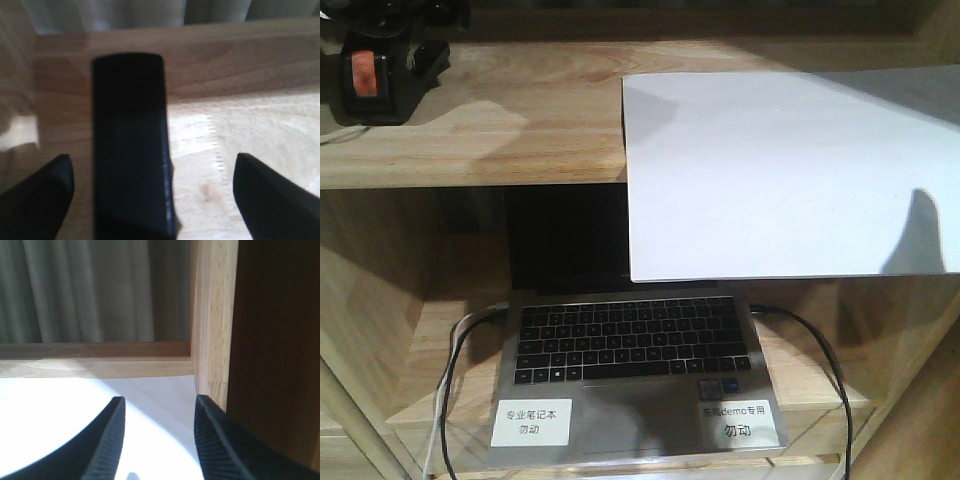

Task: Grab stapler and paper to desk for stapling
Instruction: 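Grasp the black stapler with the left gripper and lift it off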

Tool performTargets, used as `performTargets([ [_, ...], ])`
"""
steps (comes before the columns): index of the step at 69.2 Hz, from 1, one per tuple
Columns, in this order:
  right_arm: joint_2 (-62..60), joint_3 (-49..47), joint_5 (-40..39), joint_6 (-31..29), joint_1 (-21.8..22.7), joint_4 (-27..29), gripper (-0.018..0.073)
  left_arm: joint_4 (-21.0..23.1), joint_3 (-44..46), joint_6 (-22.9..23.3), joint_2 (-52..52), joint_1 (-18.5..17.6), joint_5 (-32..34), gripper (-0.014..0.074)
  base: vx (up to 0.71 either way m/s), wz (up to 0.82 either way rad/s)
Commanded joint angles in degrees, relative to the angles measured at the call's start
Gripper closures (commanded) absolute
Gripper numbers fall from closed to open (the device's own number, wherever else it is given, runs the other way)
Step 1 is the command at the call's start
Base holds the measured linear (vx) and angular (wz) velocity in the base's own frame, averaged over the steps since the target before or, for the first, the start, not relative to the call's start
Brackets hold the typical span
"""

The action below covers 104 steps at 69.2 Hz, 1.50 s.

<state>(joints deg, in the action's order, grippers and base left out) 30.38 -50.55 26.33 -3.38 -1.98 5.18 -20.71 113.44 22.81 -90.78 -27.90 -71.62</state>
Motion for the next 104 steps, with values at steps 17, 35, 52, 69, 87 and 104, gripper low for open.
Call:
performTargets([
  [17, 0.6, -1.9, -4.2, -0.3, 0.4, 0.1, 0.0253, -0.8, 1.7, 0.6, 1.8, -0.1, 2.7, 0.0056, 0.0, 0.0],
  [35, 0.6, -1.9, -4.4, -0.3, 0.4, 0.1, 0.0253, -0.4, 1.7, 0.6, 1.7, -0.1, 2.7, 0.0305, 0.0, 0.0],
  [52, 0.6, -1.9, -4.4, -0.3, 0.4, 0.1, 0.0253, 0.5, 1.7, 0.4, 1.6, -0.1, 2.5, 0.0606, 0.0, 0.0],
  [69, 0.6, -1.9, -4.4, -0.3, 0.4, 0.1, 0.0253, 0.3, 1.9, 0.3, 2.7, -0.1, 3.1, 0.0605, 0.0, 0.0],
  [87, 0.6, -1.9, -4.4, -0.3, 0.4, 0.1, 0.0253, 0.5, -0.1, -2.6, 10.1, -3.9, 4.0, 0.0605, 0.0, 0.0],
  [104, 0.6, -1.9, -4.4, -0.3, 0.4, 0.1, 0.0253, 3.2, -12.3, -6.2, 21.0, -8.8, 10.5, 0.0605, 0.0, 0.0],
])
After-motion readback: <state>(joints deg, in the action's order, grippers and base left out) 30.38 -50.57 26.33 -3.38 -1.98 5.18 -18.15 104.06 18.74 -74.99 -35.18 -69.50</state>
